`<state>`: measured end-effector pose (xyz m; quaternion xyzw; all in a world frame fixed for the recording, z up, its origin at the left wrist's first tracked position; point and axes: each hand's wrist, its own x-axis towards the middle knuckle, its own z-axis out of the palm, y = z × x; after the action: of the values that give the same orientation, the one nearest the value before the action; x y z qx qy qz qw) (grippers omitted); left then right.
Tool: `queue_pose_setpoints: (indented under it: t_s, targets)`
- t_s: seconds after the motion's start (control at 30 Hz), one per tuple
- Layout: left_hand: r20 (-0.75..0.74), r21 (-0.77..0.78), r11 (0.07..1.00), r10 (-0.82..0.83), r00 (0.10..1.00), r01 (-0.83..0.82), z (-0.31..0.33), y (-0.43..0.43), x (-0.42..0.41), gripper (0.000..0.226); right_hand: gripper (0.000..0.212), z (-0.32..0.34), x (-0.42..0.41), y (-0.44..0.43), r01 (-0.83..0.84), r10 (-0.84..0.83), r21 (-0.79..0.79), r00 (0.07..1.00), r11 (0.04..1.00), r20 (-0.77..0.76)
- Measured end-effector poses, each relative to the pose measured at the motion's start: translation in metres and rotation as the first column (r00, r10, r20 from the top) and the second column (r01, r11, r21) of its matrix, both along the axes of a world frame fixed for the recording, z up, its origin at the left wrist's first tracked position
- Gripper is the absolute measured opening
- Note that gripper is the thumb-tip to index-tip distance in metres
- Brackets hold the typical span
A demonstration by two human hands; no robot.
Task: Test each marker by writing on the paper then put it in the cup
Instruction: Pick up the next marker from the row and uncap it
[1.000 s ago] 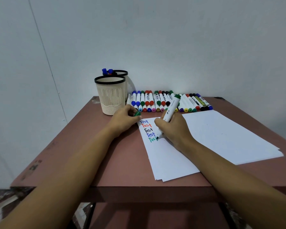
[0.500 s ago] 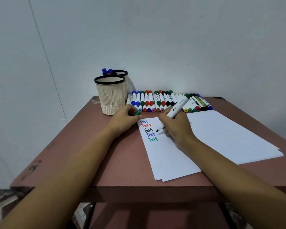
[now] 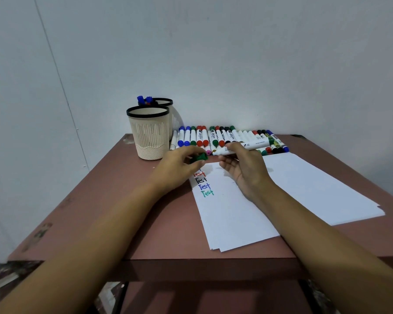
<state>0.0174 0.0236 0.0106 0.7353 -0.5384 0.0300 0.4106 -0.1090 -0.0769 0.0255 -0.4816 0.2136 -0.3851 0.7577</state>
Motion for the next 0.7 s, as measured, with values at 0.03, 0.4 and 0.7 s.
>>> queue_pose_setpoints:
  t_s: [0.03,0.4,0.7]
  targets:
    - [-0.002,0.002,1.0,0.002,1.0,-0.002,0.0,0.0,-0.001,0.031,0.013,0.0,0.0,0.0,-0.002,0.002,-0.005,1.0,1.0,0.002]
    - [0.057,-0.051,0.998,-0.044,0.997,0.047,0.003,0.0,-0.01,0.026,0.02,-0.005,0.0,0.002,-0.089,0.061,-0.169,0.985,0.982,-0.161]
    - [0.106,-0.104,0.994,-0.034,0.994,0.045,0.001,-0.004,-0.018,0.021,0.023,-0.006,0.001,0.0,-0.199,0.194,-0.047,0.976,0.979,-0.097]
